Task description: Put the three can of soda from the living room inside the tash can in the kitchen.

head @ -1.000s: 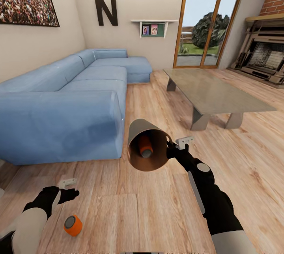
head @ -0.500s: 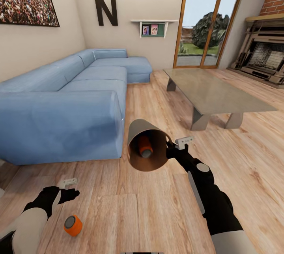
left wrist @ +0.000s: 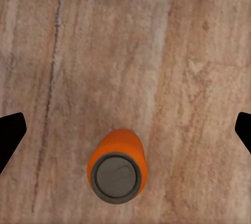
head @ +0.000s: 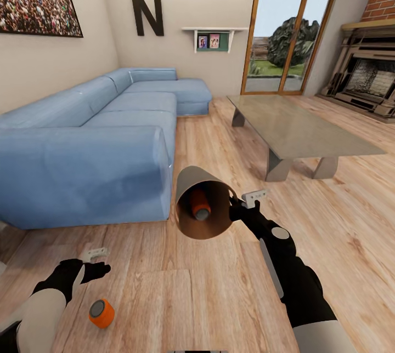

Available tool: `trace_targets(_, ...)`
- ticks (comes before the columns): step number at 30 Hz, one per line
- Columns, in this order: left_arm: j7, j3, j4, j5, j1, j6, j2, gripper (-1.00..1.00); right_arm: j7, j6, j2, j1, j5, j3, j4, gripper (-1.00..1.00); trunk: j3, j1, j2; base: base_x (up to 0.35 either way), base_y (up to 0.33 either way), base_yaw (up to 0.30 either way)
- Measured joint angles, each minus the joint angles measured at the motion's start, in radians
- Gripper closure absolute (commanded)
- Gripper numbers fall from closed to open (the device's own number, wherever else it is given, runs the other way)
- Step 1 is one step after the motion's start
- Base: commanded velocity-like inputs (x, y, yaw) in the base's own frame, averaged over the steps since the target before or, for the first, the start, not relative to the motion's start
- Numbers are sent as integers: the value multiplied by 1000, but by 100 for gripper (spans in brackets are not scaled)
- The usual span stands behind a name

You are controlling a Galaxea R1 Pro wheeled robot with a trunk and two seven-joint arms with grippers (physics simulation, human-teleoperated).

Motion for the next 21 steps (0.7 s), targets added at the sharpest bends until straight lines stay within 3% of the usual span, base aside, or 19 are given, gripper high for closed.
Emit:
trace_targets(3,0,0,0,0,0,0,-1,-100,0,0,0,0,0,0,0,100,0,0,0,0,0,0)
trace_targets(21,13,0,0,-6,0,3,-6,-100,0,0,0,0,3,0,0,100,-69,8,-4,0,0,0)
